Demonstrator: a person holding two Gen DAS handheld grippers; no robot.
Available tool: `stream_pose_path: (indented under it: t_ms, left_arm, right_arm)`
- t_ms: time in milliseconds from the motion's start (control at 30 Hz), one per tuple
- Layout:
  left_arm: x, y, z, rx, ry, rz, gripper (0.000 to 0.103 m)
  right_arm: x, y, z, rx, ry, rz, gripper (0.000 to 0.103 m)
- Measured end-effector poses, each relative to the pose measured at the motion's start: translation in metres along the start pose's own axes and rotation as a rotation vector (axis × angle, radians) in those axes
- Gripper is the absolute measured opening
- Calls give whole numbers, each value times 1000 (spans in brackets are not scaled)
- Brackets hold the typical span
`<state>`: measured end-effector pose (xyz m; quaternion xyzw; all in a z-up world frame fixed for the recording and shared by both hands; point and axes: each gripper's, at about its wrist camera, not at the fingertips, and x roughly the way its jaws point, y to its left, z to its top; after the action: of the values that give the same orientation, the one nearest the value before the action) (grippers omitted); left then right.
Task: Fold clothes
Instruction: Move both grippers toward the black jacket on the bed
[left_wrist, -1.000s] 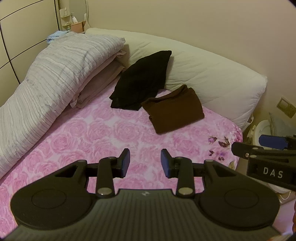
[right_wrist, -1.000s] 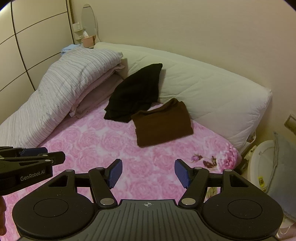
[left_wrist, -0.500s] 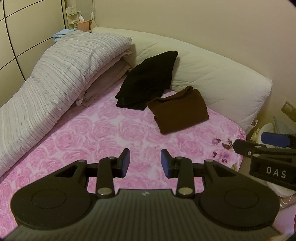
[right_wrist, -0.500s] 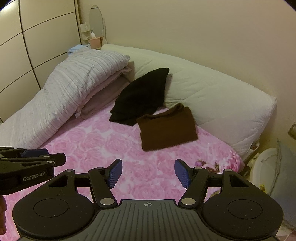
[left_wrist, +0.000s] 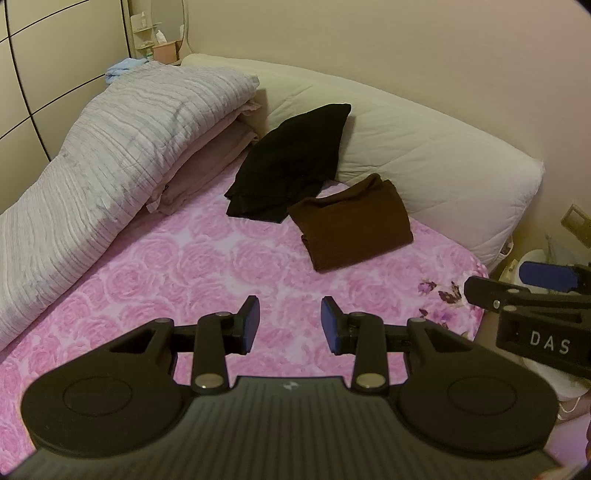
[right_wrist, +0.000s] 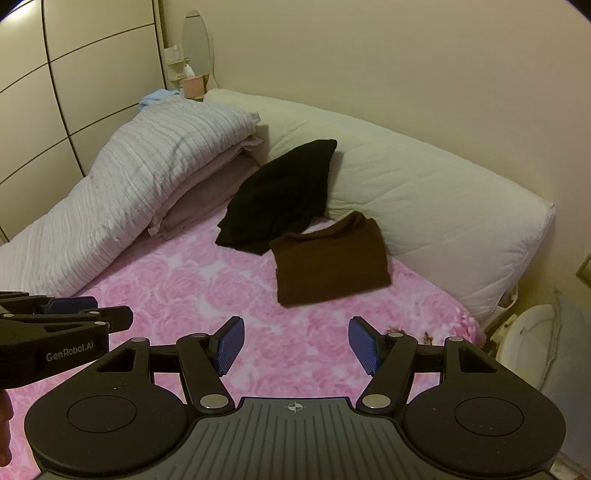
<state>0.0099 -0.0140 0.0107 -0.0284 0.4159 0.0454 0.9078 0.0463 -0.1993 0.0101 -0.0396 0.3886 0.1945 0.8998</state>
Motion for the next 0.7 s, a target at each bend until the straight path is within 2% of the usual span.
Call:
stream_pose_path:
  t_ms: [467,700]
  left_arm:
    - [18,-17,16,17,10,3,33]
    - [51,-10,28,-40,53,26,34]
  right_arm:
    - [11,-26,16,23,-3,-6,65]
    - [48,-32,33,-15,37,21,65]
